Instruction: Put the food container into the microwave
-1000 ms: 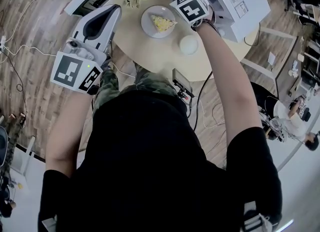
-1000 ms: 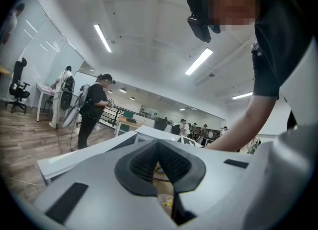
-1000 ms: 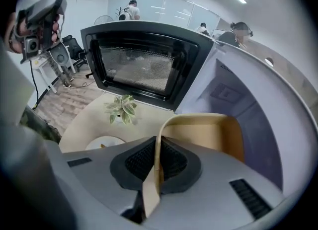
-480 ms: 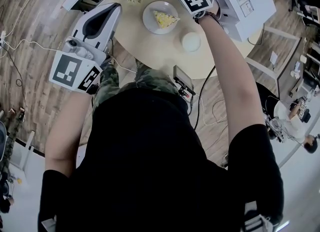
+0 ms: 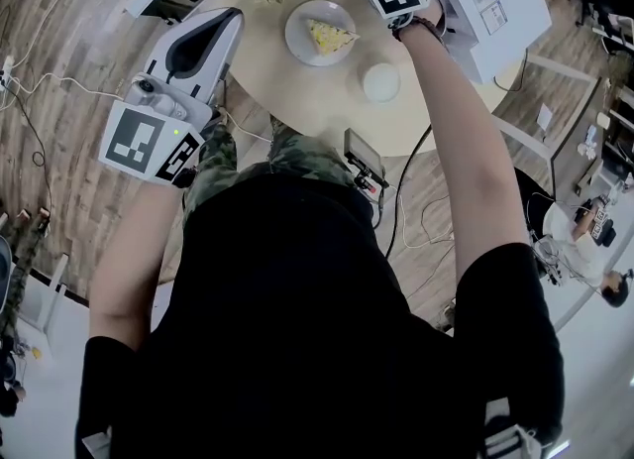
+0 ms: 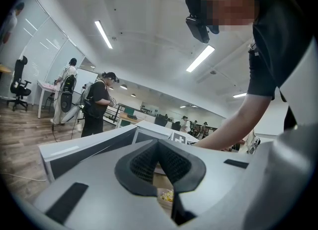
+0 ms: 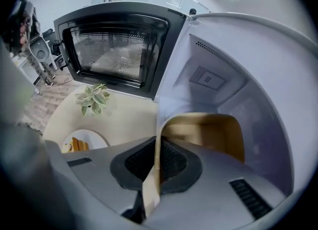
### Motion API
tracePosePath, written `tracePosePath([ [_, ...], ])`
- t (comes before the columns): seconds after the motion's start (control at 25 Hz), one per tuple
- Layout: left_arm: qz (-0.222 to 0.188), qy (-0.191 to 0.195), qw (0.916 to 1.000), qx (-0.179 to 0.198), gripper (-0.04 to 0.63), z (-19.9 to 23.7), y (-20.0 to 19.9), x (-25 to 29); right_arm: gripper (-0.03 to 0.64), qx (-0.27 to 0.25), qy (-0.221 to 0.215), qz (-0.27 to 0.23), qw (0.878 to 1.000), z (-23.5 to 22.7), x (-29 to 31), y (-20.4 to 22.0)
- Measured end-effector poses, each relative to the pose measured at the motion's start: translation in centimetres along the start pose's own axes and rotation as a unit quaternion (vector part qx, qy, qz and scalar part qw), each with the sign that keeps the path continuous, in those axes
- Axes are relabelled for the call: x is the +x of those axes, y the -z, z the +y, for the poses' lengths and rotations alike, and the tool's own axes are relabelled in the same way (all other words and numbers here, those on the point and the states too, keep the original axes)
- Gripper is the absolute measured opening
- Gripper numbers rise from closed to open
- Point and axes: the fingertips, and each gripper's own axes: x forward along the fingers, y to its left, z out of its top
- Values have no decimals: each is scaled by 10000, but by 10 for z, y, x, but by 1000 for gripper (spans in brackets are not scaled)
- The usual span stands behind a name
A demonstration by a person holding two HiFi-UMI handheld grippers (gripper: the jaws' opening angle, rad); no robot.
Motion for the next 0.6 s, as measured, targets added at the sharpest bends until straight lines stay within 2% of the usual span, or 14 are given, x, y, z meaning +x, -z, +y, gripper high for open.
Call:
tracePosePath([
  [0.6,85,-24,9999,-68,18,-2,10,-3,25,-129,241,209,9994,-15,14,8],
])
